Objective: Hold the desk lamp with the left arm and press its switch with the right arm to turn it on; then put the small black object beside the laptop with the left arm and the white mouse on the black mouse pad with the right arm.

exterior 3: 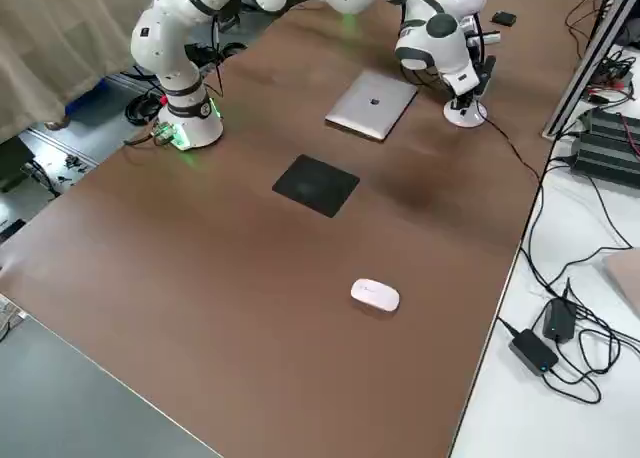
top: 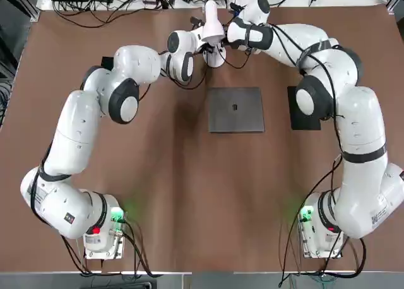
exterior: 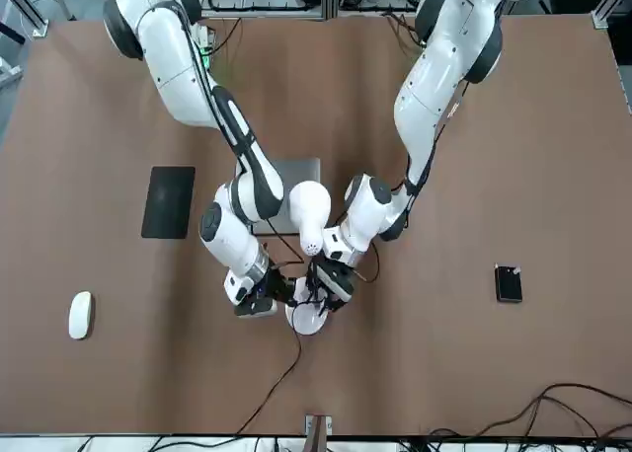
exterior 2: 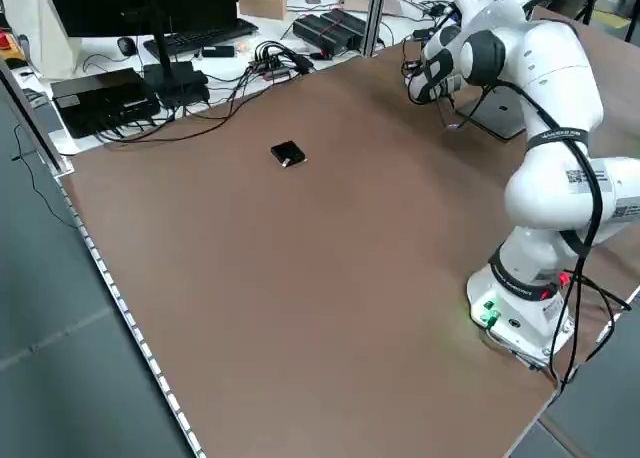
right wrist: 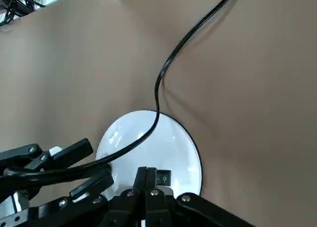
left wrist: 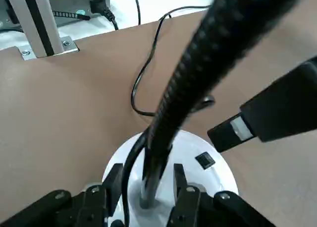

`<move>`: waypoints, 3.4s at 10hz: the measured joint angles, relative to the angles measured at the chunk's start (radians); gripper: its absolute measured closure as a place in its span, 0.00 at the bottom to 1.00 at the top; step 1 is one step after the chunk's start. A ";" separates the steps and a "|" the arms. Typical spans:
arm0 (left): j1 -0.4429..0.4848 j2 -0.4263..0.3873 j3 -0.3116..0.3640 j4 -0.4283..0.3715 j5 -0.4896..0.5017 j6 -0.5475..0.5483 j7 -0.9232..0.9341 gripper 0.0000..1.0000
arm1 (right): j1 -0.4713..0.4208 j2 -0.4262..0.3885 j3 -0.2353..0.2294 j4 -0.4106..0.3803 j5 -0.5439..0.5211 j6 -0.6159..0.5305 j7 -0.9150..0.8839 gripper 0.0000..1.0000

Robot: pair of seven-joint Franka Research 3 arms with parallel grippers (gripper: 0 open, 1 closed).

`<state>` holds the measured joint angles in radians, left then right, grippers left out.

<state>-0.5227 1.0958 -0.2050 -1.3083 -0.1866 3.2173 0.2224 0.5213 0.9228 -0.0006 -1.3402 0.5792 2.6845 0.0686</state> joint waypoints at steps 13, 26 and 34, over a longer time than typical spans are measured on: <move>-0.011 0.013 0.001 -0.024 0.035 0.103 0.010 0.76 | 0.009 0.033 -0.010 0.018 -0.030 0.008 -0.019 0.99; -0.011 0.015 0.009 -0.039 0.035 0.116 0.013 0.85 | 0.031 0.036 -0.013 -0.005 -0.057 0.078 -0.021 0.99; -0.004 0.010 0.016 -0.055 0.034 0.137 0.013 0.85 | 0.077 0.037 -0.032 -0.008 -0.061 0.102 -0.021 0.99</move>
<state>-0.5269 1.1061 -0.1887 -1.3635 -0.1526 3.3538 0.2354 0.5987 0.9597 -0.0330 -1.3477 0.5180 2.7867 0.0474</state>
